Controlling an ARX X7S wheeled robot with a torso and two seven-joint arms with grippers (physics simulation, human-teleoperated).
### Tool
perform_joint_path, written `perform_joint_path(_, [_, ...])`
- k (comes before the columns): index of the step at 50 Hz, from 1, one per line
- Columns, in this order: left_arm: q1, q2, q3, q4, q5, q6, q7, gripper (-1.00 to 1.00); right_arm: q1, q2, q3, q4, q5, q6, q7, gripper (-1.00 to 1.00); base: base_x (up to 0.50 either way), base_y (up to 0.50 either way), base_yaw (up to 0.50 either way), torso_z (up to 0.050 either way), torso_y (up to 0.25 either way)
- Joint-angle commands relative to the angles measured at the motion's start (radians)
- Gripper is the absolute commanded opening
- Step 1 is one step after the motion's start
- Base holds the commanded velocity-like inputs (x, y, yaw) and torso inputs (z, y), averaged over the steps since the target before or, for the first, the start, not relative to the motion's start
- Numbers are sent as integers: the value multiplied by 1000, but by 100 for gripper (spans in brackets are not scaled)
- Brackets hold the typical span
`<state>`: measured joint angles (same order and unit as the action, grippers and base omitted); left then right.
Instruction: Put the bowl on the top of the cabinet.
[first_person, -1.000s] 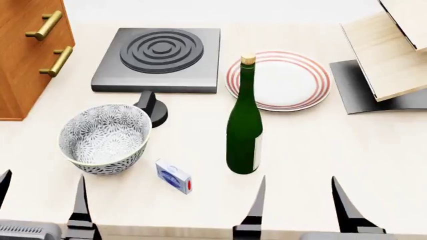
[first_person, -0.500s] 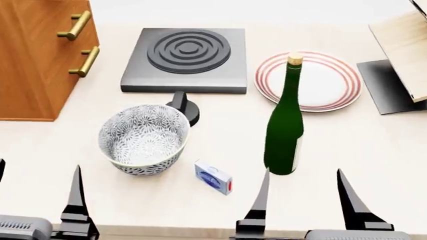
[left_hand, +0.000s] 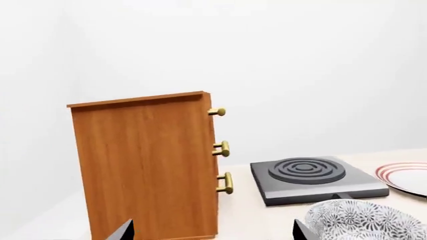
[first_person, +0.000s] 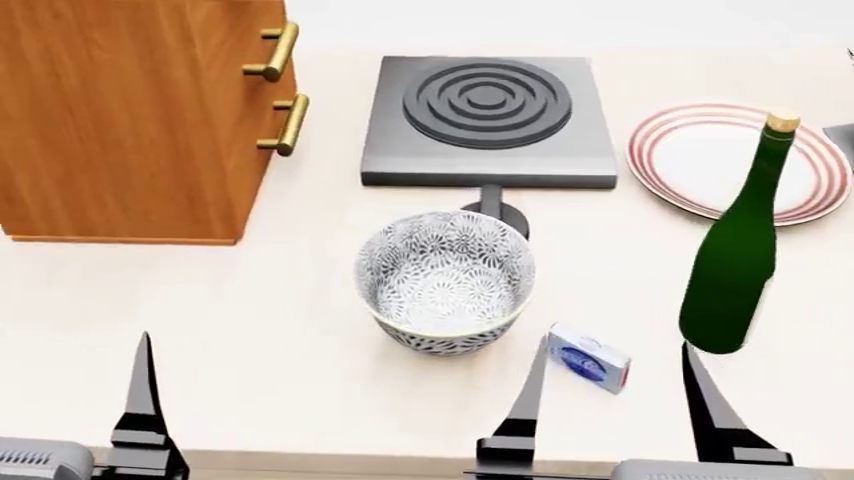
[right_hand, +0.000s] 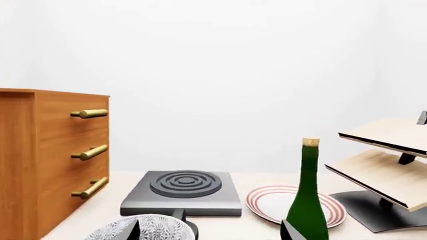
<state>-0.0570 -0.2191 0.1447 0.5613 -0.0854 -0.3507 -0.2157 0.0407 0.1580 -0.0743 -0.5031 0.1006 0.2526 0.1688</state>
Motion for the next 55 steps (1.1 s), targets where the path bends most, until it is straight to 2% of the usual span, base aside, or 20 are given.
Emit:
perform_joint_path(1, [4, -7, -1, 1, -6, 9, -11, 100, 0, 10, -12, 0, 8, 3, 6, 100, 0, 246, 0, 0, 0])
perform_joint_path(10, [6, -12, 2, -2, -10, 15, -17, 100, 1, 14, -15, 7, 9, -11, 16, 100, 0, 134, 0, 0, 0])
perform_joint_path(19, [9, -19, 2, 0, -15, 18, -22, 100, 0, 18, -23, 15, 14, -21, 20, 100, 0, 482, 0, 0, 0])
perform_joint_path(27, [11, -22, 3, -2, -20, 25, -26, 100, -1, 20, -26, 22, 21, -28, 27, 100, 0, 81, 0, 0, 0])
perform_joint_path(42, [11, -29, 6, -5, -29, 28, -33, 100, -7, 33, -44, 25, 24, -38, 29, 100, 0, 495, 0, 0, 0])
perform_joint_path(55, [11, -31, 6, -9, -43, 35, -37, 100, -8, 40, -49, 25, 42, -40, 29, 100, 0, 239, 0, 0, 0])
